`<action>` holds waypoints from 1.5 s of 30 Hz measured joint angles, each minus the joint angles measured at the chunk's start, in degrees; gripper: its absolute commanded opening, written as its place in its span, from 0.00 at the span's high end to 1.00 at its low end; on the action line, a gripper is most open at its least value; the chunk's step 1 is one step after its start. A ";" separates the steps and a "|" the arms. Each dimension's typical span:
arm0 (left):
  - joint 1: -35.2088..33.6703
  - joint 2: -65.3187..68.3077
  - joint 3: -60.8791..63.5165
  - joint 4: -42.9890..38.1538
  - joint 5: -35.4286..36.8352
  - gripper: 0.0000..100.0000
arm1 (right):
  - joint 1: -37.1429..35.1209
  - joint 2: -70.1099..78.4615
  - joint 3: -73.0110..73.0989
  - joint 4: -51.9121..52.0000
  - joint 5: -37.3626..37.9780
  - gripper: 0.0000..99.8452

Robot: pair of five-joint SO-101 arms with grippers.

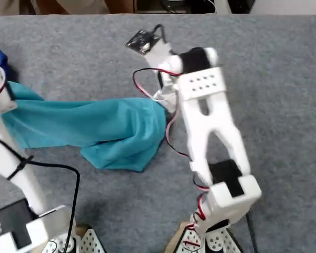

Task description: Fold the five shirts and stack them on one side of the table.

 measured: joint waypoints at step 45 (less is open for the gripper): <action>-0.53 -8.35 21.45 0.00 -5.36 0.98 | -3.69 21.80 -47.91 6.86 -15.47 0.99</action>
